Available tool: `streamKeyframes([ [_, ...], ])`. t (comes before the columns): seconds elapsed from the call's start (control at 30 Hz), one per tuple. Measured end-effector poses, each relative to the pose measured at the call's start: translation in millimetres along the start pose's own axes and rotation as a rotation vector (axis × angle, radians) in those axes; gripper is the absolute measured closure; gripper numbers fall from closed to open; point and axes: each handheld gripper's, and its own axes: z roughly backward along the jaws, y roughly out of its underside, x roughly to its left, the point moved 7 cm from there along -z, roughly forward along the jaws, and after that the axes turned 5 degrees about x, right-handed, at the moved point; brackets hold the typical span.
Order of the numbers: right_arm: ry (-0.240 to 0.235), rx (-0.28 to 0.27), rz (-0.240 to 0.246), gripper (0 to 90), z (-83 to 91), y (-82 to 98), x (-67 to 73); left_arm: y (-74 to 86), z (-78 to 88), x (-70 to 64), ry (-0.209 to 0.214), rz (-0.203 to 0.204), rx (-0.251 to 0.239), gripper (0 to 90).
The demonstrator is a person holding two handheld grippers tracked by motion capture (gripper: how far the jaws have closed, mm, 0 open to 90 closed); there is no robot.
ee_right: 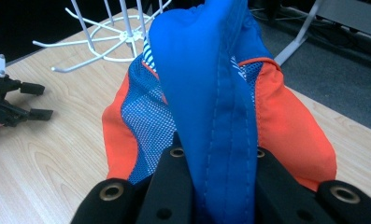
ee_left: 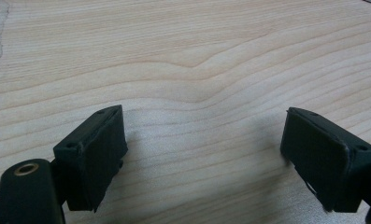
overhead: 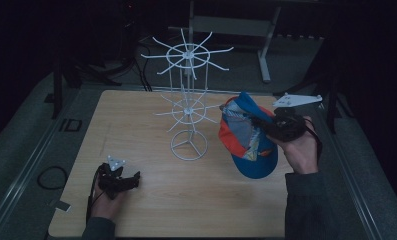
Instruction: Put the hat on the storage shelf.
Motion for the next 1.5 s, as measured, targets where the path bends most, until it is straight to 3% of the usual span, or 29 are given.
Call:
streamKeyframes([
  [0.23,0.002,-0.016,0.008,87.8,8.8,-7.1,0.3,0.0,0.0,0.0,0.0,0.0,0.0,14.6],
  [0.4,-0.035,-0.041,0.007,87.8,15.1,-11.8,1.7,-0.1,0.0,0.1,-0.001,0.0,-0.001,14.6],
  [1.5,-0.039,-0.122,0.041,87.9,35.5,-31.3,8.2,-0.1,-0.1,0.2,-0.001,-0.001,-0.002,14.6],
])
